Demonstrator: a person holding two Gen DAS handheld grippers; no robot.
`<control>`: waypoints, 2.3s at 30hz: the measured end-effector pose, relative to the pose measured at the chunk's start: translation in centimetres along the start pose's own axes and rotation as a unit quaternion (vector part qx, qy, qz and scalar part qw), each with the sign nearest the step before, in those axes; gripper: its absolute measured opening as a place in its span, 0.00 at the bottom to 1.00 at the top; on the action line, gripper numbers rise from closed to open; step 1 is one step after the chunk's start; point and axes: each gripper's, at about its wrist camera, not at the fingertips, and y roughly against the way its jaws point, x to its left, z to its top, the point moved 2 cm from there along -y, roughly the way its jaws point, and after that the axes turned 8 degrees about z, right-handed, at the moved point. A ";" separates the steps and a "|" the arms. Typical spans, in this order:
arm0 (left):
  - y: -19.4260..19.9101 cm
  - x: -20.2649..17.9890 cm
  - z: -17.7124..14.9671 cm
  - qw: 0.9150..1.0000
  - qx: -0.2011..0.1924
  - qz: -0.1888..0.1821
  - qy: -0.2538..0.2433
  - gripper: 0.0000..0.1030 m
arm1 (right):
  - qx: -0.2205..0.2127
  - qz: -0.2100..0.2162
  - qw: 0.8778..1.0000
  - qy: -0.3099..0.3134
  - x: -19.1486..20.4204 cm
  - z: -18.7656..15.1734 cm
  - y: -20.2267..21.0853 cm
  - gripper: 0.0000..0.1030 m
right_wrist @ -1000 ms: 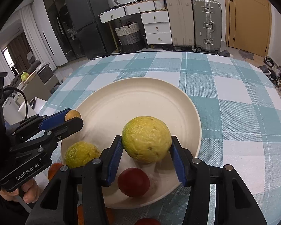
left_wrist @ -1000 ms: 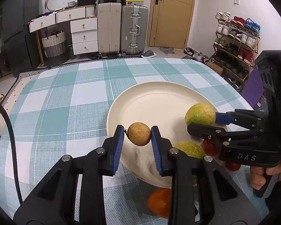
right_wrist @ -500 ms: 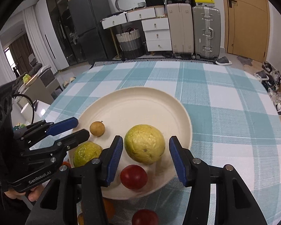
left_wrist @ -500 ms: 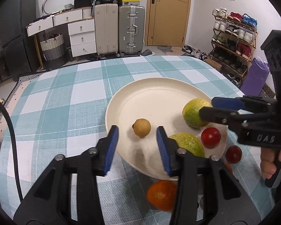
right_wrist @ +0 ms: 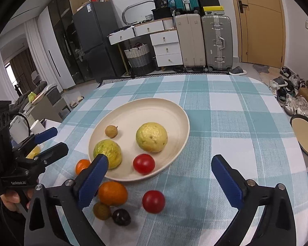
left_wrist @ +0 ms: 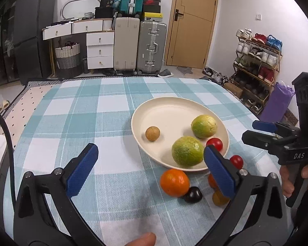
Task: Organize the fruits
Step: 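Lift both grippers away from the plate, then grasp another red tomato with the right gripper while the left moves toward an orange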
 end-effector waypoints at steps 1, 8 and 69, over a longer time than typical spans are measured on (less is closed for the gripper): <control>0.3 0.1 -0.2 1.000 -0.001 0.000 0.002 1.00 | 0.001 -0.001 1.000 0.000 0.1 -0.2 0.2 1.00; 2.5 0.5 -2.2 1.000 0.002 0.004 0.011 1.00 | -0.002 -0.003 1.000 0.010 1.1 -1.4 1.8 1.00; -1.5 -0.7 -3.9 0.998 0.067 0.007 -0.009 1.00 | 0.085 0.009 0.996 0.009 -0.7 -4.6 -2.1 0.58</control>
